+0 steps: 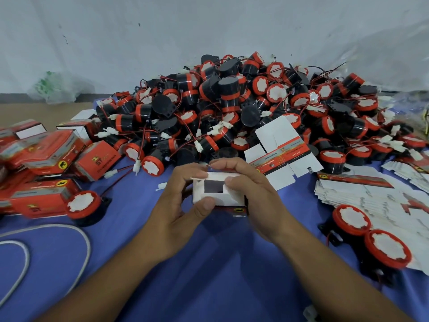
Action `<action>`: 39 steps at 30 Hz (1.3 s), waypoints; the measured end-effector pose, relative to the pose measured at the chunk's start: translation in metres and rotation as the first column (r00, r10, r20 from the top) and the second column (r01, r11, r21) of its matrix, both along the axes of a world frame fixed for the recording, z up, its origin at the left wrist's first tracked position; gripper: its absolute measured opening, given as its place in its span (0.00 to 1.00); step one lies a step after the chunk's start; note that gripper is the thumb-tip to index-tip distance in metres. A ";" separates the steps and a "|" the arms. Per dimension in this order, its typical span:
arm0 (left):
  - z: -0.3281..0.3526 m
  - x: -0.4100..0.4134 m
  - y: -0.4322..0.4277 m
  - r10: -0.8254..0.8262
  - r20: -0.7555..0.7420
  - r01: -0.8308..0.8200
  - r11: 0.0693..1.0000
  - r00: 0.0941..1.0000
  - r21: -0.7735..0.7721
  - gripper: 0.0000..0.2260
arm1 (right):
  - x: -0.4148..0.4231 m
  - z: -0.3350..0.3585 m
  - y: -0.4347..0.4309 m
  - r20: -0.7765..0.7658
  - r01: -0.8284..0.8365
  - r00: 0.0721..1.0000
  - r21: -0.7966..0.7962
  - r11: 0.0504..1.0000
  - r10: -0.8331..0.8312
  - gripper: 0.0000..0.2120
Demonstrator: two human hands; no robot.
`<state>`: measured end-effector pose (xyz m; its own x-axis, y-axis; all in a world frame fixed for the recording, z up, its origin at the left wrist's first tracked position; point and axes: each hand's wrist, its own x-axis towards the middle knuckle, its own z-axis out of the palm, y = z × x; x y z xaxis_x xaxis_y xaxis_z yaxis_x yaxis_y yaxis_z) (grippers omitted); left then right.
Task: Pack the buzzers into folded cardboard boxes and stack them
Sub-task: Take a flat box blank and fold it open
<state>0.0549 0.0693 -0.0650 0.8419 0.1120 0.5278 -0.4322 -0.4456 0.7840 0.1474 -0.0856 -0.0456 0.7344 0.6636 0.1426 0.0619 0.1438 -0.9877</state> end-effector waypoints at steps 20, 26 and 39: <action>0.006 -0.003 -0.014 0.451 0.362 -0.541 0.817 0.816 0.201 0.19 | -0.017 0.004 0.008 0.385 0.334 0.877 -0.057 0.941 -0.288 0.26; 0.005 0.000 -0.014 0.307 0.278 -0.410 0.765 0.910 0.497 0.22 | -0.018 0.003 0.005 0.145 -0.020 0.989 -0.062 0.998 0.029 0.27; 0.009 -0.004 -0.001 0.021 0.106 -0.063 0.911 0.994 0.408 0.24 | -0.006 0.000 -0.002 0.168 -0.081 0.982 -0.045 0.996 0.088 0.29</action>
